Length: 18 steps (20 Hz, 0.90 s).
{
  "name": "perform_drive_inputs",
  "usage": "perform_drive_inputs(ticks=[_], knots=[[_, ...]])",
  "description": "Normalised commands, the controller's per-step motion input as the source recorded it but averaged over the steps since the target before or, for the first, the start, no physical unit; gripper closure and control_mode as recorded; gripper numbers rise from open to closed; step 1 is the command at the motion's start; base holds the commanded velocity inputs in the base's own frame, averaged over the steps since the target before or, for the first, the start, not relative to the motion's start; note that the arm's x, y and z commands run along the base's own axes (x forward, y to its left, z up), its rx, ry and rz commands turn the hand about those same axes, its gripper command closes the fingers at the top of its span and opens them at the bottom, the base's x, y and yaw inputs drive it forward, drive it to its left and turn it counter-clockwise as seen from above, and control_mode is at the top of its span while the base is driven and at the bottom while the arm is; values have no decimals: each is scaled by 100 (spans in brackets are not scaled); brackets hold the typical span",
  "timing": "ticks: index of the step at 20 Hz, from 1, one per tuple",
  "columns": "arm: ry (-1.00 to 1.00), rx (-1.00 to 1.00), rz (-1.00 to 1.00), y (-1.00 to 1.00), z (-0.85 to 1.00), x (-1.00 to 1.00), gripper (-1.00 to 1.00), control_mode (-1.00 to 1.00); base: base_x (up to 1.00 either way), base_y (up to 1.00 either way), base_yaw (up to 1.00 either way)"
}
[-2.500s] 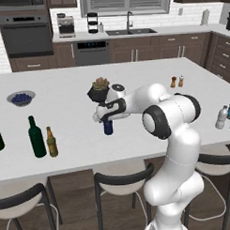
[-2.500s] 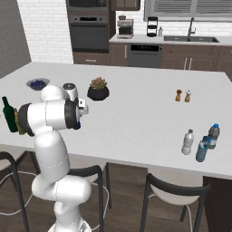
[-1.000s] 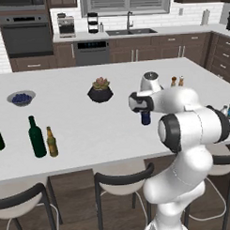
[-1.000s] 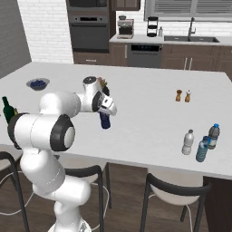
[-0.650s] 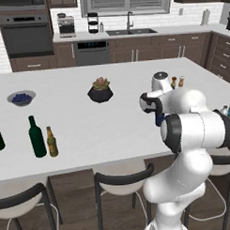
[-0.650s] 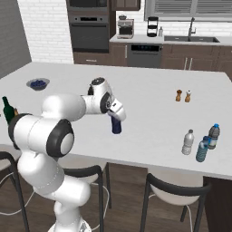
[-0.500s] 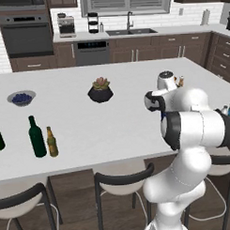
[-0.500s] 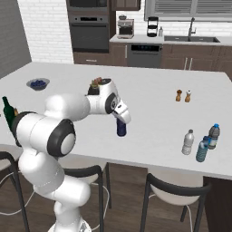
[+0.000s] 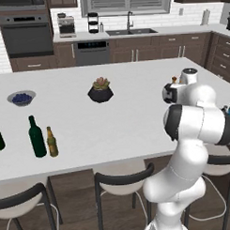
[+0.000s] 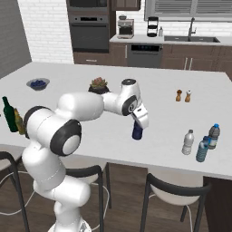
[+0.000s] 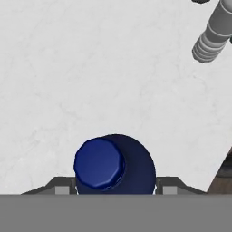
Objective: Move the plastic bottles in the middle to the plastics group, and the glass bottles in the middle to the glass group.
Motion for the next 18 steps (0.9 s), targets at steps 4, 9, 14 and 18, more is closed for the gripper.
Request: perform_drive_inputs(ticks=[4, 9, 14, 18], knots=[[-5, 0, -1, -65, -1, -37, 100, -100, 0, 0, 0], [-1, -4, 0, -52, 0, -20, 100, -100, 0, 0, 0], [0, -2, 0, -51, 0, 0, 100, -100, 0, 0, 0], [0, 0, 0, -45, -2, 12, 100, -100, 0, 0, 0]])
